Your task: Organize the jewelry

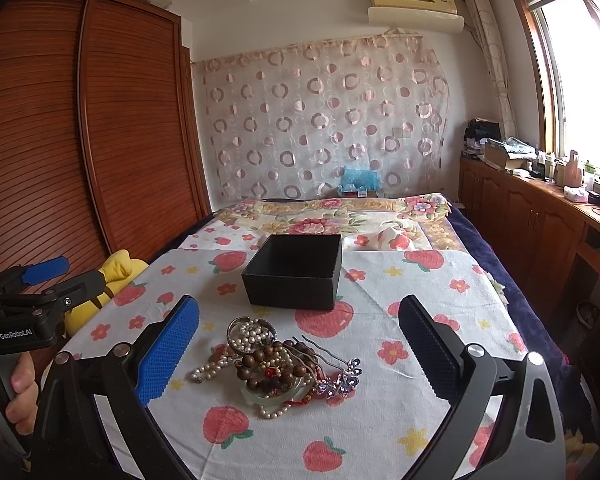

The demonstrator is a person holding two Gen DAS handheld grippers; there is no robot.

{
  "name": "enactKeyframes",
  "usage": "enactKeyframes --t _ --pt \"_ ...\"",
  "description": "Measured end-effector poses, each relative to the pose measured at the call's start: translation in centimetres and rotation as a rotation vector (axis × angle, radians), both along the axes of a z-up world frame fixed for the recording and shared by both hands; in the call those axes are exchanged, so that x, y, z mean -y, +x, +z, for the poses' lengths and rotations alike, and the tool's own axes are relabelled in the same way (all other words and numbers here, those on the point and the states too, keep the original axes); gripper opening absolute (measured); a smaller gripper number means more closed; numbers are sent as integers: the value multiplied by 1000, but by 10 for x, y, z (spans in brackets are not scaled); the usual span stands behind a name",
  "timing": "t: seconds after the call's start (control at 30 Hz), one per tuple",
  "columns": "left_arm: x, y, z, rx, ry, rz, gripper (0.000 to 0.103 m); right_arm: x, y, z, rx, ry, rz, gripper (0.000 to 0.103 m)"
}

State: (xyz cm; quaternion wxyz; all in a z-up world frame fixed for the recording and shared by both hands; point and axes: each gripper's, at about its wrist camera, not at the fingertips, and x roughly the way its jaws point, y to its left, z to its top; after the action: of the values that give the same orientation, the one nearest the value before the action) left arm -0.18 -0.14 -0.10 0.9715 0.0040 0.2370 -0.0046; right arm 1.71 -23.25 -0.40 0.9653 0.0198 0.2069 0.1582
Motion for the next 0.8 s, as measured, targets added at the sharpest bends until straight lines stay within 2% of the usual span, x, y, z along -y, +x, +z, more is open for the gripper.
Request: enactKeyframes --t 0.3,0.6,0.8 --pt "12 0 -6 8 -5 -3 96 -4 4 -11 5 0 1 101" --pt "11 0 -7 4 -6 -3 96 -5 4 -10 4 0 1 101" --pt "16 5 -15 -13 -20 -30 96 10 5 -5 -12 -2 2 101"
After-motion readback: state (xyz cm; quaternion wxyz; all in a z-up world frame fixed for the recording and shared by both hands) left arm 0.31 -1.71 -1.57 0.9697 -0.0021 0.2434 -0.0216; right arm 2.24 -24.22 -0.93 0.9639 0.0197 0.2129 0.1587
